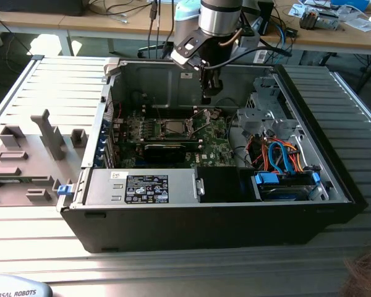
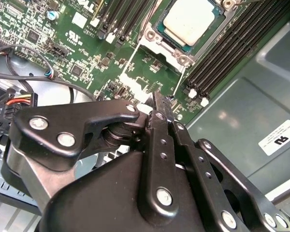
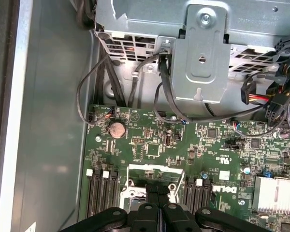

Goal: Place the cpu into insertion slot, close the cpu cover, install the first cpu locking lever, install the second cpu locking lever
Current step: 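Close the cpu cover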

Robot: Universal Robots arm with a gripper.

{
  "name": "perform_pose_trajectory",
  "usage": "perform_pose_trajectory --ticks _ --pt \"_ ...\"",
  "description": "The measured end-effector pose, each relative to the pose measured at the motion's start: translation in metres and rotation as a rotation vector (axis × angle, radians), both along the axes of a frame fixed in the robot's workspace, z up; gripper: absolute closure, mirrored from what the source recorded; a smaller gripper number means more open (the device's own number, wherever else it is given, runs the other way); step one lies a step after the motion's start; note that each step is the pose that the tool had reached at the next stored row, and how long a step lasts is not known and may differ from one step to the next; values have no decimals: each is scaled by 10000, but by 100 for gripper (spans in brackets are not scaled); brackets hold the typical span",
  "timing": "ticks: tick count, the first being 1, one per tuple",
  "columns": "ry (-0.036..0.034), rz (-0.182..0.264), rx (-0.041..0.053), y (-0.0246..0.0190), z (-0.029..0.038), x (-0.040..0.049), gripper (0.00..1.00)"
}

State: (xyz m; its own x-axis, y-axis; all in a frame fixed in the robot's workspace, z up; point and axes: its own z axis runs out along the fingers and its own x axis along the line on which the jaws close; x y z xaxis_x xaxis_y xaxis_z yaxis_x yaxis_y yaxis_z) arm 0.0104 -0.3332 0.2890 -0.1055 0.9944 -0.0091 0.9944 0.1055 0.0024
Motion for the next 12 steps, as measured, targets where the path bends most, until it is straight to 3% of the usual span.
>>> perform_pose_trajectory --ticks 12 --pt "1 0 -3 0 0 98 89"
